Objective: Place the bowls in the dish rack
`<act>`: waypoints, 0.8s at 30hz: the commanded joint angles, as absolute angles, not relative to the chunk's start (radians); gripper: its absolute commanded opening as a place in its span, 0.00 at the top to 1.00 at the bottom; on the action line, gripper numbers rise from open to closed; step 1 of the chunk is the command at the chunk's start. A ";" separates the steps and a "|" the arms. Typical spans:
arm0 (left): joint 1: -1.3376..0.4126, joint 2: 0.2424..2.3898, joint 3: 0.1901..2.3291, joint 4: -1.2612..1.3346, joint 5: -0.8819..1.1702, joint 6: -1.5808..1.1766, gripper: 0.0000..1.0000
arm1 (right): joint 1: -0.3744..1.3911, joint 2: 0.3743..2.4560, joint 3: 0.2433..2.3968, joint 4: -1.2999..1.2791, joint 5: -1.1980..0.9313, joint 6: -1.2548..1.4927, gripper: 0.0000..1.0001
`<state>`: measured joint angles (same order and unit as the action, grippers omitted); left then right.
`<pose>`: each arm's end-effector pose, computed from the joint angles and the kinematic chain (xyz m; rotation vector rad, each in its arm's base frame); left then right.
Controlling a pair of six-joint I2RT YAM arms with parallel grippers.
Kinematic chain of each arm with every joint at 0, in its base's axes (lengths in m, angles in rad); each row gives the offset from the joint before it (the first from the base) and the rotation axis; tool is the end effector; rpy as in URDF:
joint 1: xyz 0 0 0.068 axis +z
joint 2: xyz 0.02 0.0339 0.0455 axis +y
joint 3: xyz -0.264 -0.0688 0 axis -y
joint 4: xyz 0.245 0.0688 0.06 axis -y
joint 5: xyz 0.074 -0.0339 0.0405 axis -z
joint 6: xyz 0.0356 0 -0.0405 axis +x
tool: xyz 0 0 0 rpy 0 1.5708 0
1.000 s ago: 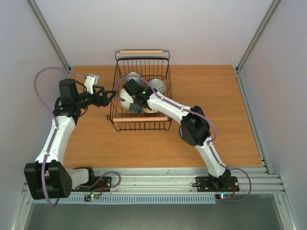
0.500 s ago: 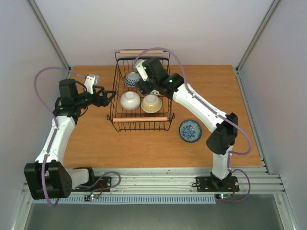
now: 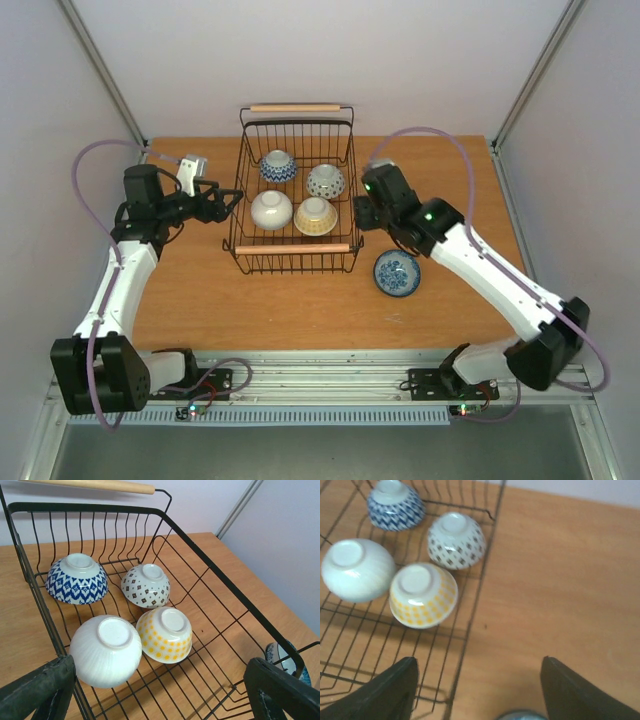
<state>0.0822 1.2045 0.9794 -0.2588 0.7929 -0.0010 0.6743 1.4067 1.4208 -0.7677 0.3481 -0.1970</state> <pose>0.2665 -0.0035 0.3177 0.4048 1.9363 -0.7551 0.2414 0.1774 0.3639 -0.8005 2.1287 -0.1553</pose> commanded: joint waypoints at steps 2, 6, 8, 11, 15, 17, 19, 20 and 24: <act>0.084 1.215 0.983 -0.231 0.812 -0.015 0.08 | 0.640 1.241 1.222 -0.830 0.423 0.053 0.42; 0.084 1.217 0.985 -0.232 0.818 -0.015 0.08 | 0.616 1.187 1.095 -0.870 0.438 0.133 0.54; 0.084 1.218 0.985 -0.233 0.821 -0.017 0.07 | 0.606 1.178 1.041 -0.880 0.453 0.159 0.56; 0.084 1.219 0.984 -0.232 0.823 -0.017 0.07 | 0.587 1.170 0.969 -0.878 0.458 0.178 0.58; 0.084 1.222 0.985 -0.233 0.825 -0.017 0.07 | 0.553 1.162 0.903 -0.864 0.456 0.178 0.59; 0.084 1.225 0.985 -0.232 0.825 -0.017 0.07 | 0.530 1.162 0.869 -0.854 0.452 0.171 0.60; 0.085 1.229 0.985 -0.231 0.827 -0.018 0.07 | 0.509 1.161 0.838 -0.838 0.438 0.159 0.61; 0.083 1.232 0.986 -0.232 0.827 -0.018 0.07 | 0.498 1.159 0.825 -0.827 0.429 0.152 0.61; 0.084 1.247 0.990 -0.234 0.829 -0.021 0.07 | 0.468 1.167 0.794 -0.780 0.393 0.132 0.63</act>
<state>0.0822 1.2285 0.9794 -0.2592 0.8082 -0.0154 0.4934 1.1805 0.8135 -0.8429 0.4175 0.1383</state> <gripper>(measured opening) 0.926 0.376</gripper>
